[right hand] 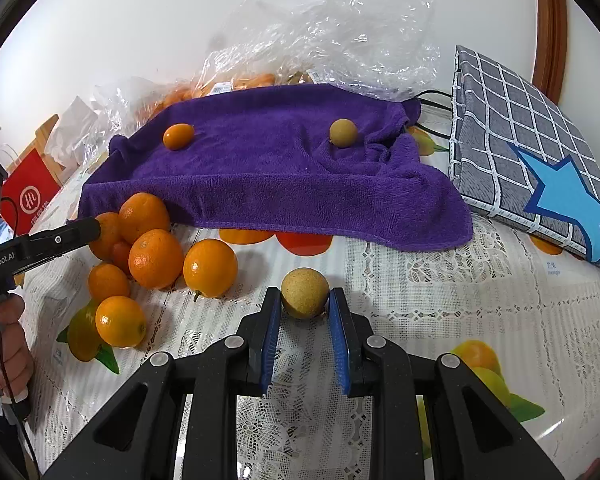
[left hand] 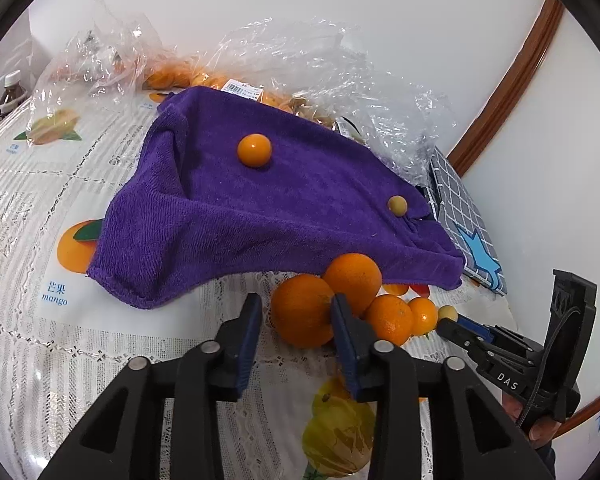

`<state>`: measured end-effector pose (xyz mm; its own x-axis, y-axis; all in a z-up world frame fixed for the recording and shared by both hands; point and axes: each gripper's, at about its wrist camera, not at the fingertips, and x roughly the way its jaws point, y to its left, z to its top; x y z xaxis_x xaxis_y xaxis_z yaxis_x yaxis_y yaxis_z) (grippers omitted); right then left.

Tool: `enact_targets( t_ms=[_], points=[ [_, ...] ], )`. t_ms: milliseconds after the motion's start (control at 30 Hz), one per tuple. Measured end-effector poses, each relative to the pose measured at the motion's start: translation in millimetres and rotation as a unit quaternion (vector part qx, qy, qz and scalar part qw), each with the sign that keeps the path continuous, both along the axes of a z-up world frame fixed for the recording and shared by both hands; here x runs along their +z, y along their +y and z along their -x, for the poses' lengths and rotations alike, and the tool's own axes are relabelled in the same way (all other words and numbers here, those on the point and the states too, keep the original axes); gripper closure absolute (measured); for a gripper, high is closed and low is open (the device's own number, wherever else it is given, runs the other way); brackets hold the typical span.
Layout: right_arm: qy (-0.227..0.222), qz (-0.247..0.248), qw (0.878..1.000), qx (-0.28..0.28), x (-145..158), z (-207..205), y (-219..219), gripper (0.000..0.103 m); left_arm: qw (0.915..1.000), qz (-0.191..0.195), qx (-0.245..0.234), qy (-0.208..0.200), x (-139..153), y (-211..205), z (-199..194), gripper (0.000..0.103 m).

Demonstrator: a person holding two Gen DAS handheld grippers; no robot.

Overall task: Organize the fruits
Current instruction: 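Hold the fruits in both tools and lift them off the sheet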

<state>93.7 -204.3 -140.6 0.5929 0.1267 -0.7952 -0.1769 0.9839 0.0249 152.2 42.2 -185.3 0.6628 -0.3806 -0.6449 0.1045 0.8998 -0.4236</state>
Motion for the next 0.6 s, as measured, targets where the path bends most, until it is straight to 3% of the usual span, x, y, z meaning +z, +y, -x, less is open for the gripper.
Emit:
enact_targets(
  t_ms=[267,600],
  points=[
    [0.000,-0.007,1.000,0.000,0.4,-0.3,-1.4,0.078,0.9995,0.014,-0.020,0.022,-5.4,-5.8,-8.8,0.062],
    [0.003,-0.025,1.000,0.004,0.6,-0.2,-4.3,0.078,0.9995,0.022,-0.018,0.016,-7.1,-5.6,-9.7,0.067]
  ],
)
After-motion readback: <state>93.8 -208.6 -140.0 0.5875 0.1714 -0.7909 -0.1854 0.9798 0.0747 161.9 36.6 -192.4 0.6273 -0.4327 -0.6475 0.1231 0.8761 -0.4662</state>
